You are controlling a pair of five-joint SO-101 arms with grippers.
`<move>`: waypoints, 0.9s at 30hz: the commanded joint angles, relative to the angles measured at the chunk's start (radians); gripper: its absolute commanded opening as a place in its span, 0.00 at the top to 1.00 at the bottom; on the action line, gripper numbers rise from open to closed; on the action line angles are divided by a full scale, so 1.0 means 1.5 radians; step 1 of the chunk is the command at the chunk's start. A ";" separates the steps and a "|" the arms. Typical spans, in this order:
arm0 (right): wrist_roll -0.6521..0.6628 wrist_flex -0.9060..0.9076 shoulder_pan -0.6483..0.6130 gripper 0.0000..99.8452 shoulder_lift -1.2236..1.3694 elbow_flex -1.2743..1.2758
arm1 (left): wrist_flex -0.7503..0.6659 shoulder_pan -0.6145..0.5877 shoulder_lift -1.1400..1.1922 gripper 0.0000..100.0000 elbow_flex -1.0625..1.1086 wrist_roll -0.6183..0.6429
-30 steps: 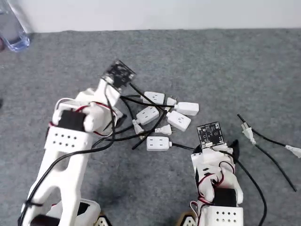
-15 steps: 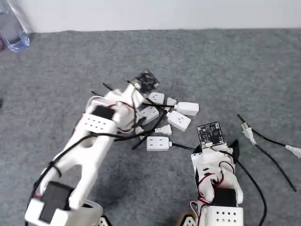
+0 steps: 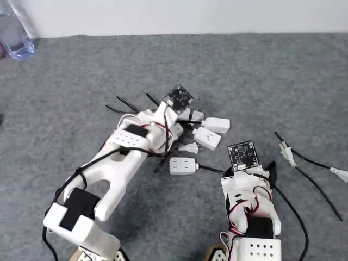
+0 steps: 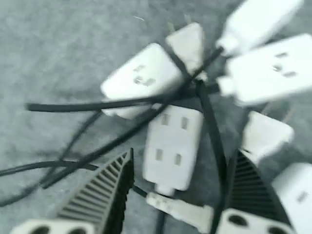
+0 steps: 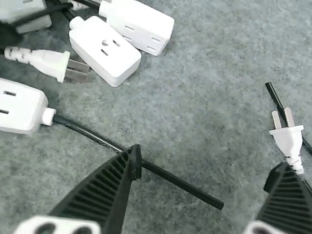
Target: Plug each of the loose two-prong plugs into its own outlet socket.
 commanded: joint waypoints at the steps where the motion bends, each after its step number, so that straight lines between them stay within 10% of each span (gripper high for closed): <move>1: -0.003 0.003 0.008 0.62 -0.011 0.009 | 0.014 -0.010 0.000 0.70 -0.050 -0.040; 27: -0.003 0.003 0.008 0.62 -0.011 0.009 | 0.285 -0.043 0.026 0.71 -0.249 -0.151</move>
